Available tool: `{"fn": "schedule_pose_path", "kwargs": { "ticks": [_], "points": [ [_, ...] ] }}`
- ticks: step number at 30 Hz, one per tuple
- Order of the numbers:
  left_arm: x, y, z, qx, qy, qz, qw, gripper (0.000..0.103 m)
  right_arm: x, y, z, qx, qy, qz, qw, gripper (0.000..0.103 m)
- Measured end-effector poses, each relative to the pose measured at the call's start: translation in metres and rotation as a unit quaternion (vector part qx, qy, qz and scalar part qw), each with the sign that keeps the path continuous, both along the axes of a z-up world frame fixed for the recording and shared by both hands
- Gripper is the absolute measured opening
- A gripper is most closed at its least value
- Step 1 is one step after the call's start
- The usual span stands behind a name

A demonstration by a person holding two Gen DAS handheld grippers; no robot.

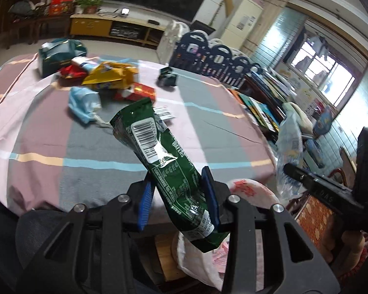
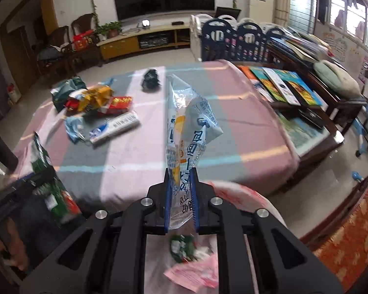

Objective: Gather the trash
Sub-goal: 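Drop the green wrapper and clear bag into the wastebasket with both tools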

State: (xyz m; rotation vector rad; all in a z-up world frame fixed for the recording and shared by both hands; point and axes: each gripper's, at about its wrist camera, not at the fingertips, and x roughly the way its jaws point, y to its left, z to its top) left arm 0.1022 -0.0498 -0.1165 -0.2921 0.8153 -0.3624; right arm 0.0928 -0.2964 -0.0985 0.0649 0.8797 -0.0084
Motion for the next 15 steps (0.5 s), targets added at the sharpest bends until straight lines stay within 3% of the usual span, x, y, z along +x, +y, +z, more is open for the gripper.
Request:
{"fn": "schedule_pose_path", "kwargs": {
  "ticks": [5, 7, 9, 12, 15],
  "points": [
    [-0.016, -0.019, 0.012, 0.004, -0.014, -0.027, 0.9995, 0.039, -0.026, -0.020, -0.040, -0.015, 0.078, -0.021, 0.997, 0.015],
    [-0.019, -0.022, 0.014, 0.003, -0.014, -0.031, 0.9994, 0.039, -0.032, -0.020, -0.062, -0.013, 0.127, -0.013, 0.992, 0.019],
    [-0.021, -0.025, 0.013, -0.003, -0.008, -0.038, 0.9993, 0.039, -0.036, -0.020, -0.074, 0.005, 0.154, -0.009, 0.988, 0.044],
    [-0.024, -0.035, 0.009, 0.002, 0.005, -0.052, 0.9986, 0.039, -0.043, -0.029, -0.065, 0.032, 0.121, -0.031, 0.992, 0.071],
    [-0.027, -0.052, 0.005, 0.012, 0.014, -0.080, 0.9966, 0.039, -0.046, -0.051, -0.043, 0.065, 0.078, -0.062, 0.993, 0.072]
  ]
}}
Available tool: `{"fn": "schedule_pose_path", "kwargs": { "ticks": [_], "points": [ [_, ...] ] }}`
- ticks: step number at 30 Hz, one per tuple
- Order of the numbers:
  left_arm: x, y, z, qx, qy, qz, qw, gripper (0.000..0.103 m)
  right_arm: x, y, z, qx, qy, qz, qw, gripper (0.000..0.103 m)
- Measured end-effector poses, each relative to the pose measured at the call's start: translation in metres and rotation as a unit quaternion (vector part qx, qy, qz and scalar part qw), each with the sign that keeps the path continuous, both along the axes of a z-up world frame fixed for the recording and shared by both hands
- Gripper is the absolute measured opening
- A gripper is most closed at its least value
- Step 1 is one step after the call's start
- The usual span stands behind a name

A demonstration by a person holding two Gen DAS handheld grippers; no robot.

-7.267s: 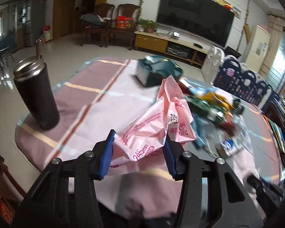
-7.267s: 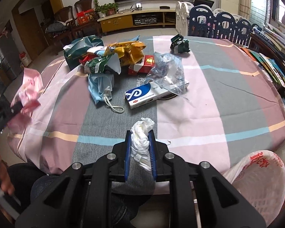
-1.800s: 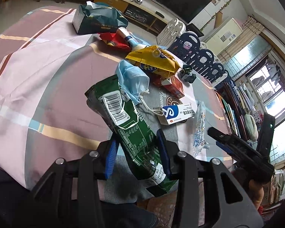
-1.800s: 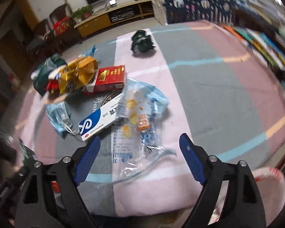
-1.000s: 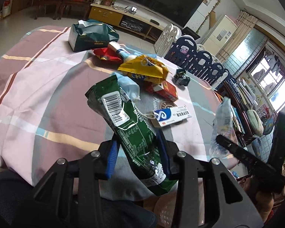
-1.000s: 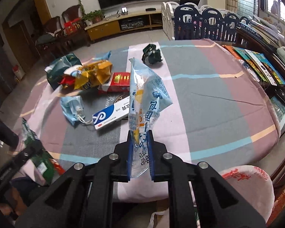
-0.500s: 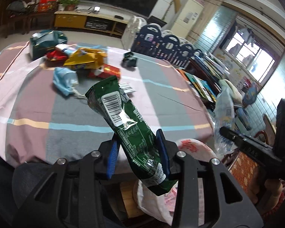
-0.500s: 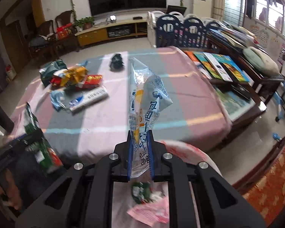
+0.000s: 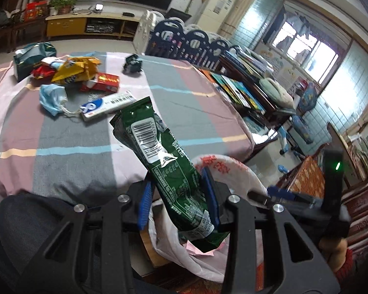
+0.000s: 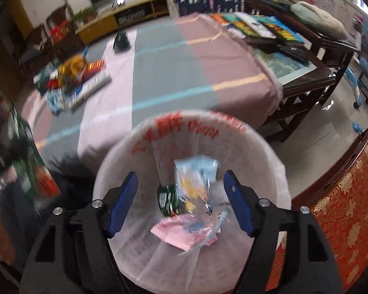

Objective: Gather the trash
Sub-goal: 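Drop the green wrapper and clear bag into the wastebasket with both tools, then reach the right tool to the white-blue medicine box and grasp it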

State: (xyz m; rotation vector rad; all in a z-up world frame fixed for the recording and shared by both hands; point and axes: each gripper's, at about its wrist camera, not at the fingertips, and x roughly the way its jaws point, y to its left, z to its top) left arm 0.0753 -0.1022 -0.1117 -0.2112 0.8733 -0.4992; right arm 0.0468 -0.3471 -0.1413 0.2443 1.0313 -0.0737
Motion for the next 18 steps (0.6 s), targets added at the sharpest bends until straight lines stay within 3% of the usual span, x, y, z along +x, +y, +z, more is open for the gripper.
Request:
{"fn": "schedule_pose_path", "kwargs": {
  "ticks": [4, 7, 9, 10, 13, 16, 18],
  "points": [
    [-0.003, -0.037, -0.003, 0.010, 0.001, -0.067, 0.9977, 0.039, -0.008, -0.036, 0.022, 0.019, -0.041, -0.064, 0.997, 0.074],
    [-0.004, -0.072, -0.010, 0.017, 0.010, -0.131, 0.9912, 0.045, -0.013, -0.062, 0.030, 0.035, -0.055, -0.106, 0.992, 0.074],
    [-0.004, -0.094, -0.021, 0.032, 0.020, -0.165, 0.9855, 0.080, -0.016, -0.074, 0.033, 0.040, -0.058, -0.124, 0.990, 0.074],
    [-0.004, -0.100, -0.025, 0.036, 0.023, -0.171, 0.9844, 0.085, -0.017, -0.077, 0.033, 0.041, -0.059, -0.129, 0.989, 0.074],
    [0.002, -0.104, -0.040, 0.048, 0.038, -0.167, 0.9841, 0.086, -0.017, -0.079, 0.032, 0.042, -0.060, -0.129, 0.989, 0.074],
    [0.011, -0.085, -0.047, 0.047, 0.042, -0.121, 0.9907, 0.090, -0.014, -0.072, 0.027, 0.038, -0.054, -0.118, 0.991, 0.074],
    [0.021, -0.063, -0.049, 0.045, 0.039, -0.066, 0.9961, 0.091, -0.010, -0.062, 0.022, 0.041, -0.049, -0.108, 0.992, 0.074]
  ]
}}
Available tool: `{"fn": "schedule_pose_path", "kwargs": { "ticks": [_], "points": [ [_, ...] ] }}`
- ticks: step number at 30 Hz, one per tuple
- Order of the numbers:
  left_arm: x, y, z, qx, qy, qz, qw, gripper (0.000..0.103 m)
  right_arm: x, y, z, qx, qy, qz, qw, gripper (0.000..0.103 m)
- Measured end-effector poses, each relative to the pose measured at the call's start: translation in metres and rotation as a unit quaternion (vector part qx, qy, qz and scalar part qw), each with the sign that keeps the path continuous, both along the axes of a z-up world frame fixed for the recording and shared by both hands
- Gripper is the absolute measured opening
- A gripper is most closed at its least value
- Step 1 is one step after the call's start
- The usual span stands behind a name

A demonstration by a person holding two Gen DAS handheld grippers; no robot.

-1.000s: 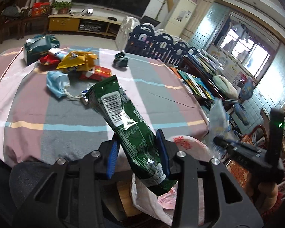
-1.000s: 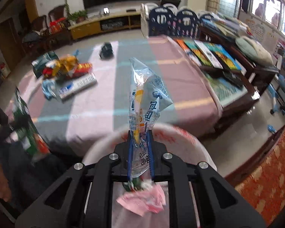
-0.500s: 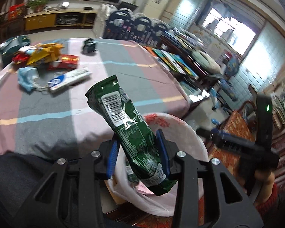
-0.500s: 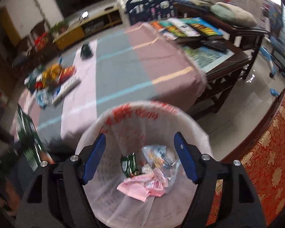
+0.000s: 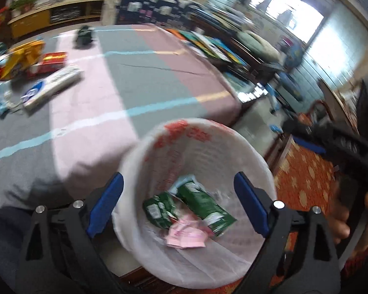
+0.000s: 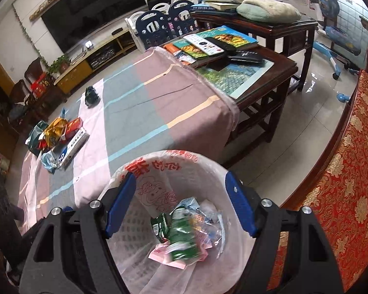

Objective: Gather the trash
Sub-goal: 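Reach the right tool to the white-blue medicine box and grasp it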

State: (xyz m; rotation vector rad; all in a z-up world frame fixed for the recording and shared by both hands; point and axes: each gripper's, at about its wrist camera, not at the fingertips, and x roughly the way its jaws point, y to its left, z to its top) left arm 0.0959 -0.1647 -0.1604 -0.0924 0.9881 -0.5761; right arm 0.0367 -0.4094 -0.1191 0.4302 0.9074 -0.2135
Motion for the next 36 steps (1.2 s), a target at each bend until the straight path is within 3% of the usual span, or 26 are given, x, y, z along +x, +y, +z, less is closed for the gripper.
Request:
{"fn": "schedule_pose_path", "kwargs": {
  "ticks": [4, 6, 10, 19, 26, 29, 32, 36],
  "points": [
    [0.016, 0.037, 0.004, 0.036, -0.022, 0.106, 0.9935, 0.092, 0.009, 0.022, -0.005, -0.001, 0.005, 0.023, 1.000, 0.074],
    [0.023, 0.063, 0.011, 0.069, -0.033, 0.157, 0.9846, 0.092, 0.013, 0.034, -0.004, -0.010, 0.006, 0.035, 0.999, 0.074],
    [0.034, 0.120, 0.023, 0.066, -0.045, 0.242, 0.9670, 0.096, 0.023, 0.058, -0.005, -0.024, 0.014, 0.056, 0.998, 0.074],
    [0.040, 0.202, 0.004, 0.019, -0.011, 0.325, 0.9455, 0.097, 0.059, 0.120, -0.012, -0.037, 0.032, 0.111, 0.993, 0.074],
    [0.026, 0.254, 0.020, -0.012, -0.095, 0.416, 0.9041, 0.097, 0.117, 0.186, -0.029, -0.024, 0.039, 0.149, 0.988, 0.074],
    [0.027, 0.276, 0.015, -0.022, -0.088, 0.442, 0.8926, 0.098, 0.152, 0.218, -0.034, -0.020, 0.032, 0.155, 0.987, 0.074],
    [0.030, 0.292, 0.007, -0.028, -0.065, 0.459, 0.8854, 0.098, 0.193, 0.250, -0.042, -0.012, 0.034, 0.159, 0.987, 0.074],
    [0.032, 0.302, -0.003, -0.041, -0.041, 0.465, 0.8835, 0.098, 0.253, 0.279, -0.064, -0.022, 0.058, 0.139, 0.988, 0.074]
  ]
}}
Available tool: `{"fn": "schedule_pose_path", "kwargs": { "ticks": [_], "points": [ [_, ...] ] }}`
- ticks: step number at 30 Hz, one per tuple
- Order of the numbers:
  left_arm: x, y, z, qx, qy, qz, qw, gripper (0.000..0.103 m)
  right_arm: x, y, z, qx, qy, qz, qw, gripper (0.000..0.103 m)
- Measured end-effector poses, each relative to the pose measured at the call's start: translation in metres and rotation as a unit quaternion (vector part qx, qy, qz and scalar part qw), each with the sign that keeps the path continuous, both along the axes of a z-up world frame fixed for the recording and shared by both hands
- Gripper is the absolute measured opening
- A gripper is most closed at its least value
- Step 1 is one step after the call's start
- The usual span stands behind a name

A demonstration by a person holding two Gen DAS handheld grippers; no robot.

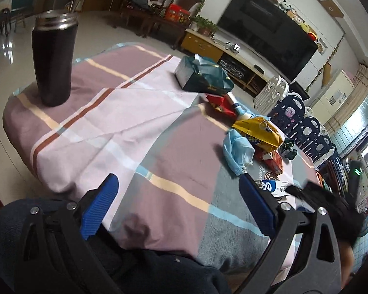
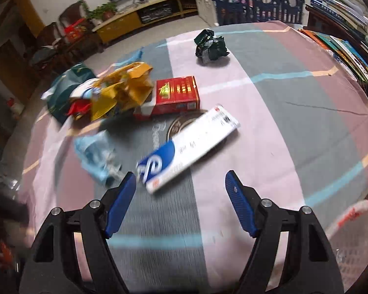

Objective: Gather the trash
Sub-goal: 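Reach the right tool to the white-blue medicine box and grasp it, then grasp the blue face mask with the left tool while the right tool holds the box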

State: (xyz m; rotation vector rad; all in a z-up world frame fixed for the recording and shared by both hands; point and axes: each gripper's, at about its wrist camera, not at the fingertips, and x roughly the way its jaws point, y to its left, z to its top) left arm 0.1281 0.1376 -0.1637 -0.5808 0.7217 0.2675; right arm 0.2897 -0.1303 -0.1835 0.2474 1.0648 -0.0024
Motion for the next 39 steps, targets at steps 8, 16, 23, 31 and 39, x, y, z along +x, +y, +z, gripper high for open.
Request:
{"fn": "schedule_pose_path", "kwargs": {
  "ticks": [8, 16, 23, 31, 39],
  "points": [
    [0.000, -0.006, 0.001, 0.001, -0.006, -0.017, 0.9998, 0.098, 0.055, 0.003, -0.038, -0.051, 0.052, -0.076, 0.994, 0.074],
    [0.001, -0.007, -0.002, -0.006, -0.003, -0.024, 0.9997, 0.098, 0.059, 0.032, -0.042, -0.112, 0.046, -0.011, 0.993, 0.074],
    [0.001, -0.005, -0.003, -0.012, -0.001, -0.023, 0.9997, 0.098, 0.041, 0.057, -0.036, -0.134, 0.029, 0.083, 0.987, 0.053],
    [0.002, 0.001, -0.010, -0.036, 0.008, -0.019, 0.9992, 0.098, -0.024, 0.056, -0.025, -0.147, -0.009, 0.186, 0.971, 0.048],
    [0.028, 0.011, -0.007, -0.061, 0.024, -0.018, 0.9977, 0.098, -0.057, -0.015, -0.009, -0.062, -0.004, 0.128, 0.990, 0.048]
  ]
}}
